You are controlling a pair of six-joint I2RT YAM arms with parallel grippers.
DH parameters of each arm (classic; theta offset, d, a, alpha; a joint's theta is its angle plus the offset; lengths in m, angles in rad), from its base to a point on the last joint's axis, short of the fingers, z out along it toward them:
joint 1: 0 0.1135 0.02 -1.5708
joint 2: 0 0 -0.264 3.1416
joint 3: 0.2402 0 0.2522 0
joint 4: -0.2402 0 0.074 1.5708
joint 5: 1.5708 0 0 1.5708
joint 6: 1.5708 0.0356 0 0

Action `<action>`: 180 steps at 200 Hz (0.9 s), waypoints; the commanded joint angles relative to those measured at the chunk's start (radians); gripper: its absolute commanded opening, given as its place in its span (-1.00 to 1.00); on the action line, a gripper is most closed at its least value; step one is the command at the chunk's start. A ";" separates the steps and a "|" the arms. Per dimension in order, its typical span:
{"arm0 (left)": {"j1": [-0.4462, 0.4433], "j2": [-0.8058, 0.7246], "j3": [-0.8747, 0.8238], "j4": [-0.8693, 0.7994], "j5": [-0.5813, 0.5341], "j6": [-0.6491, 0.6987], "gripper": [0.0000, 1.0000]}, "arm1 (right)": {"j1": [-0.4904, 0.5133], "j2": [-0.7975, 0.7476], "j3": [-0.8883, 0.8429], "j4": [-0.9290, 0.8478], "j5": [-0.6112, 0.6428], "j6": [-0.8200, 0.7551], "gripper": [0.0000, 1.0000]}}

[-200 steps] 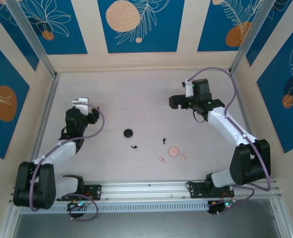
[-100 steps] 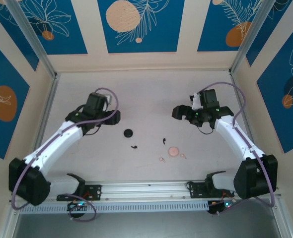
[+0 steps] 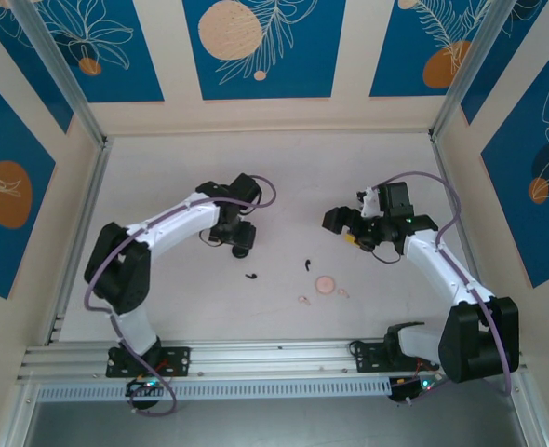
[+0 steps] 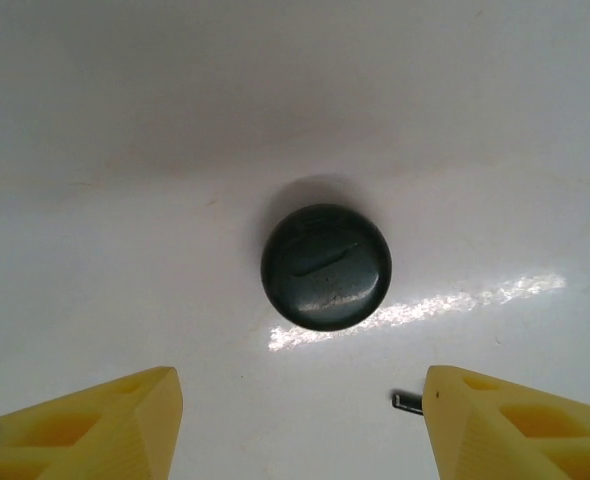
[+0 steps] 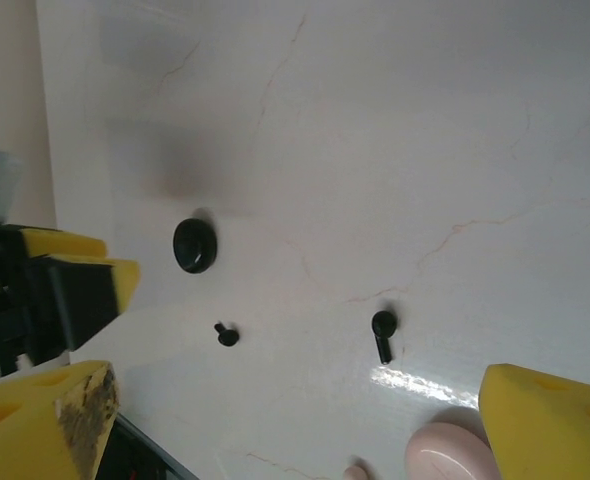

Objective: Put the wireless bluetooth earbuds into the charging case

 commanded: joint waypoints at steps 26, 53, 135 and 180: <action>-0.014 0.100 0.100 -0.061 0.010 -0.020 0.33 | -0.005 0.022 -0.020 0.045 -0.056 0.012 0.87; -0.012 0.155 0.135 -0.067 0.019 -0.027 0.33 | -0.005 0.039 -0.015 0.052 -0.067 0.009 0.88; -0.002 0.243 0.156 -0.068 0.024 -0.076 0.29 | -0.005 0.053 -0.012 0.048 -0.066 0.001 0.88; 0.004 0.254 0.132 -0.047 0.046 -0.089 0.28 | -0.003 0.070 -0.003 0.048 -0.071 -0.001 0.88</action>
